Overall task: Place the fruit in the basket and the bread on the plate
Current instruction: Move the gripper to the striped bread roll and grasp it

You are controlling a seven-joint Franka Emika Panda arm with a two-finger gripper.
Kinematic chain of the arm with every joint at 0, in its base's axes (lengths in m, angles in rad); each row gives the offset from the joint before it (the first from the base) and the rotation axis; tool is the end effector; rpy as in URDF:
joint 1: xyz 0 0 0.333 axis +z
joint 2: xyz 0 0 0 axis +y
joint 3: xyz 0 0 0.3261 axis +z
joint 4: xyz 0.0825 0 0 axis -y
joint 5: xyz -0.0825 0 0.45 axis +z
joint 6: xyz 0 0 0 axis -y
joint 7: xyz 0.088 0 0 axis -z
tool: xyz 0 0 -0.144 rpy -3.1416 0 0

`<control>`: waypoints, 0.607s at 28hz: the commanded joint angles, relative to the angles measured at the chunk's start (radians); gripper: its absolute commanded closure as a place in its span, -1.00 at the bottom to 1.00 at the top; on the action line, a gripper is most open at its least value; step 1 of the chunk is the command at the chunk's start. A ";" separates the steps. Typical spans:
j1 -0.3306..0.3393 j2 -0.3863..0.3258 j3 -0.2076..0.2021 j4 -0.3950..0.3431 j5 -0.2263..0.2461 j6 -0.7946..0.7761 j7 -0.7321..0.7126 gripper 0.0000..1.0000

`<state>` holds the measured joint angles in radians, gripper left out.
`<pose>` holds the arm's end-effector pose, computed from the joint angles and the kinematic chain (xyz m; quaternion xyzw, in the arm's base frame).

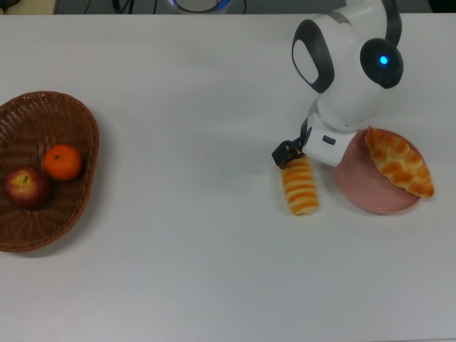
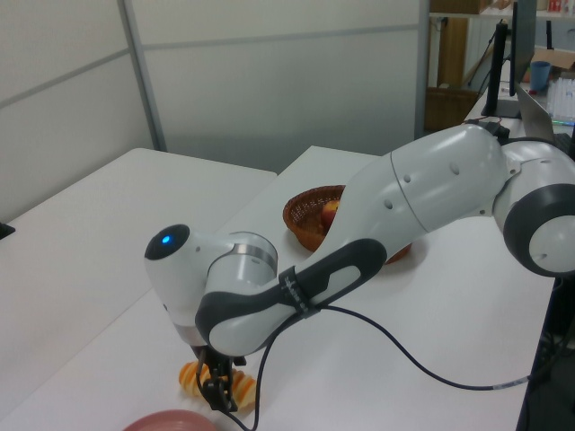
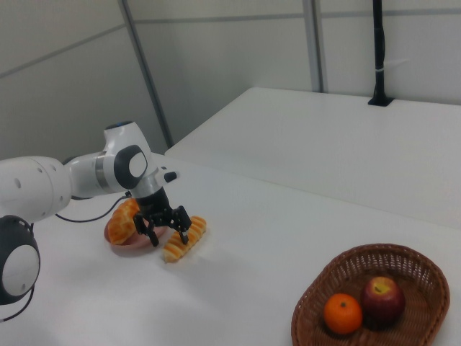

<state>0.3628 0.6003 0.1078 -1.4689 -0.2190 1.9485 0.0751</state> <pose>0.6900 0.3151 0.2623 0.9682 0.2334 -0.0373 0.0813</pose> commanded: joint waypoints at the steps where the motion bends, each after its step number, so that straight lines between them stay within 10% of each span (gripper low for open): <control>1: 0.010 -0.007 -0.013 -0.013 -0.026 0.007 0.017 0.21; 4: 0.010 -0.007 -0.013 -0.011 -0.022 0.007 0.047 1.00; 17: 0.010 -0.010 -0.013 -0.005 -0.028 0.007 0.107 1.00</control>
<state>0.3628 0.6063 0.1045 -1.4633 -0.2294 1.9489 0.1521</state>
